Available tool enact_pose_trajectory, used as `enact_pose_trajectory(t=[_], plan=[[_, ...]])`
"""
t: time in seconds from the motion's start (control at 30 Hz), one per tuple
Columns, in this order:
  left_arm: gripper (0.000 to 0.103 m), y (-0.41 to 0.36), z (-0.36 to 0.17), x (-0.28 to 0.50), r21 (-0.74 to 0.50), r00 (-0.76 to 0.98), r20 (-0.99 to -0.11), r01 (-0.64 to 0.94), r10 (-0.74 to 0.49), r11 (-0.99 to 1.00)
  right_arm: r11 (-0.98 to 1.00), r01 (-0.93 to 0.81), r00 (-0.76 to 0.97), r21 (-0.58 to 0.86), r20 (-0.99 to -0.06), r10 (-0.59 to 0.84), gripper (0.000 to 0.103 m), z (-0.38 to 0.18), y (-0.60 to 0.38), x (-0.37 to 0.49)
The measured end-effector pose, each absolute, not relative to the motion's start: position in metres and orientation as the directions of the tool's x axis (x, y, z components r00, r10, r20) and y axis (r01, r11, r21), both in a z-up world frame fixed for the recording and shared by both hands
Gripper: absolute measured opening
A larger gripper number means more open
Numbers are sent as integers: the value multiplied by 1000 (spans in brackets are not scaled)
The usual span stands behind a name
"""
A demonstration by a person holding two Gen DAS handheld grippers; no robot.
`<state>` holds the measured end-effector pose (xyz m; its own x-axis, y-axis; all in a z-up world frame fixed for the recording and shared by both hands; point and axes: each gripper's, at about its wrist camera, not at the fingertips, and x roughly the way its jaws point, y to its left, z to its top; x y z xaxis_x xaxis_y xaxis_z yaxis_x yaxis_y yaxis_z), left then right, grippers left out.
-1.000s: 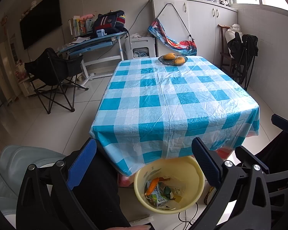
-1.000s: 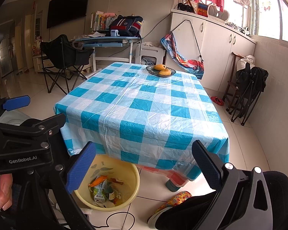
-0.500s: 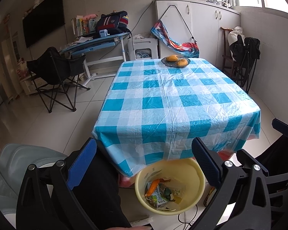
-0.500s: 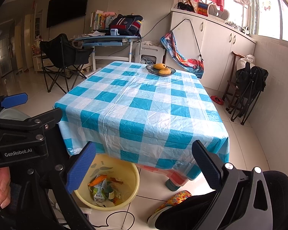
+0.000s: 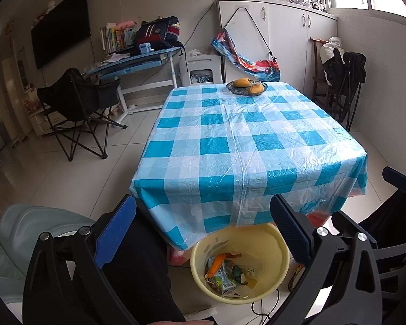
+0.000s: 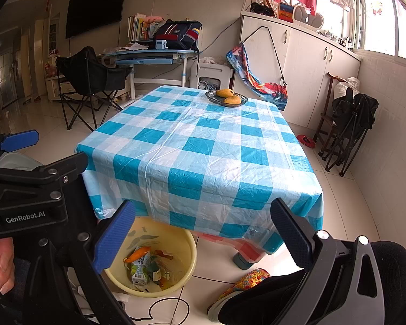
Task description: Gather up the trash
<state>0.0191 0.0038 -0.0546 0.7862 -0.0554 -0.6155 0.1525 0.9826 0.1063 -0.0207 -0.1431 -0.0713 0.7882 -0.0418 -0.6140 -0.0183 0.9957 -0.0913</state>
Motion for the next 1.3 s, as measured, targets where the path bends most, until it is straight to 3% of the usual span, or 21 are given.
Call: enact_pose_trajectory(t=[0.7, 0.97, 1.1, 1.3], plan=[[96, 0, -54, 17, 104, 788, -613, 160, -64, 982, 996, -19, 788, -91, -614, -42, 96, -71, -143, -20], [96, 11, -53, 23, 5, 763, -633, 173, -131, 985, 996, -19, 788, -90, -614, -41, 96, -70, -143, -20], [96, 9, -50, 20, 61, 796, -598, 164, -95, 985, 995, -23, 786, -98, -617, -43, 96, -73, -142, -21], [96, 6, -53, 24, 74, 774, -625, 188, -101, 979, 993, -32, 783, -113, -621, -45, 96, -78, -139, -22]])
